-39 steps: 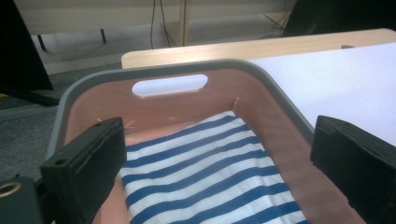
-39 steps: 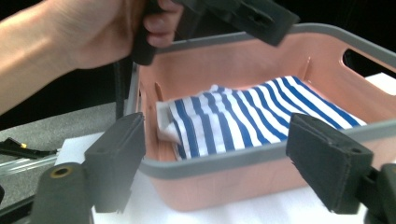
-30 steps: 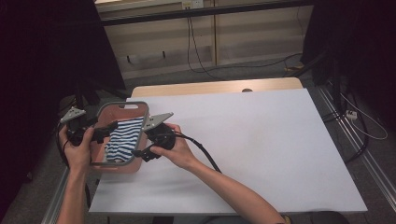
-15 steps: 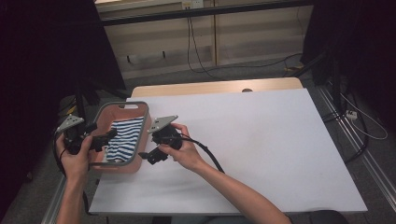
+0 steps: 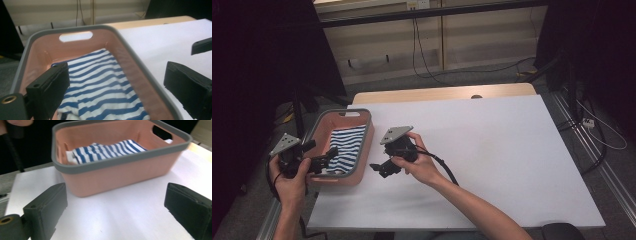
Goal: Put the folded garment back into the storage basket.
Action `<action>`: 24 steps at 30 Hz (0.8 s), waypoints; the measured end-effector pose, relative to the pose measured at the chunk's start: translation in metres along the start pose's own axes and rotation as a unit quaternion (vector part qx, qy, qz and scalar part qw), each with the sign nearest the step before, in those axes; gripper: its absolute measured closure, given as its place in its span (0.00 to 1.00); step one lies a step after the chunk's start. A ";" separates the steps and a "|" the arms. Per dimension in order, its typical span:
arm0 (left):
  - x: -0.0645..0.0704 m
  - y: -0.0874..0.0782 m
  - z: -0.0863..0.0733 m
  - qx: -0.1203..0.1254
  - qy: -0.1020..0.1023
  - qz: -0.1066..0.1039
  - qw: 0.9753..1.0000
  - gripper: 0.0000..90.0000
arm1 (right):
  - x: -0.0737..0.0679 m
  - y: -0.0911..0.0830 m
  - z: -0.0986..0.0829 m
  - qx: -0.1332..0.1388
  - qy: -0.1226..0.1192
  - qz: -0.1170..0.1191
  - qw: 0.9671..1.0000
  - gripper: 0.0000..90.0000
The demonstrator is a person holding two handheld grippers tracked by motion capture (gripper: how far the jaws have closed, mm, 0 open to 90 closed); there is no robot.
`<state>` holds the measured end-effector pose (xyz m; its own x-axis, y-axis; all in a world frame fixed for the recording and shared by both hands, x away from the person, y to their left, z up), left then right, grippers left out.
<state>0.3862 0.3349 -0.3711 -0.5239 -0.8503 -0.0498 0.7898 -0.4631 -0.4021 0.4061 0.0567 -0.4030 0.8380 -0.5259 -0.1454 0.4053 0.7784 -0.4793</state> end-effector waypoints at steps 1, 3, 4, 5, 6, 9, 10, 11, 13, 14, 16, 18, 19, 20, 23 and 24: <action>0.002 -0.001 0.000 -0.001 -0.002 -0.003 1.000 0.09 | 0.001 -0.002 -0.001 0.001 -0.001 -0.005 1.000 0.05; 0.006 -0.001 0.001 -0.004 -0.006 -0.013 1.000 0.09 | 0.004 -0.006 -0.004 0.002 0.002 -0.011 1.000 0.05; 0.009 -0.001 0.001 -0.008 -0.004 -0.013 1.000 0.09 | 0.005 -0.008 -0.005 0.000 0.005 -0.013 1.000 0.05; 0.011 -0.001 0.000 -0.010 -0.001 -0.013 1.000 0.09 | 0.006 -0.010 -0.006 0.001 0.005 -0.016 1.000 0.05; 0.014 0.000 0.000 -0.014 0.005 -0.017 1.000 0.09 | 0.007 -0.012 -0.007 0.001 0.006 -0.017 1.000 0.05; 0.019 0.001 -0.003 -0.025 0.021 -0.024 0.999 0.09 | 0.009 -0.019 -0.012 -0.003 0.008 -0.022 1.000 0.05; 0.021 0.002 -0.005 -0.026 0.021 -0.026 0.999 0.09 | 0.010 -0.020 -0.013 -0.005 0.010 -0.024 1.000 0.05; 0.022 0.002 -0.005 -0.027 0.023 -0.026 0.999 0.09 | 0.012 -0.023 -0.014 -0.005 0.011 -0.027 1.000 0.05; 0.026 0.002 -0.006 -0.029 0.029 -0.025 0.999 0.09 | 0.013 -0.027 -0.017 -0.005 0.016 -0.028 0.999 0.05; 0.029 0.002 -0.007 -0.030 0.030 -0.027 0.999 0.09 | 0.014 -0.030 -0.019 -0.005 0.015 -0.033 0.999 0.05; 0.034 0.002 -0.007 -0.034 0.031 -0.030 0.998 0.09 | 0.016 -0.034 -0.022 -0.003 0.020 -0.038 0.999 0.05; 0.039 0.001 -0.007 -0.038 0.033 -0.031 0.998 0.09 | 0.017 -0.038 -0.024 -0.004 0.022 -0.039 0.999 0.05; 0.041 0.001 -0.008 -0.038 0.032 -0.030 0.998 0.09 | 0.017 -0.040 -0.025 -0.004 0.023 -0.041 0.999 0.05; 0.044 0.001 -0.008 -0.038 0.032 -0.029 0.998 0.09 | 0.018 -0.042 -0.027 -0.004 0.023 -0.042 0.999 0.05; 0.052 0.000 -0.008 -0.034 0.039 -0.032 0.998 0.09 | 0.018 -0.048 -0.031 -0.007 0.024 -0.046 0.999 0.05; 0.055 0.001 -0.009 -0.034 0.040 -0.034 0.998 0.09 | 0.018 -0.050 -0.033 -0.009 0.022 -0.048 0.999 0.05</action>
<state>0.3554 0.2900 -0.3819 -0.6022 -0.7929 -0.0926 0.7291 -0.4991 -0.4683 0.3893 -0.0029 -0.4107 0.7783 -0.6131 -0.1354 0.4766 0.7173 -0.5082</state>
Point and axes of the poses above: each handheld gripper's, and its own axes: y roughly forward along the jaws, z roughly out of its top, x roughly to its right, the point moved 2 cm from there along y, roughly forward along the jaws, and after that the axes turned 8 degrees about y, right-handed, at the moved point
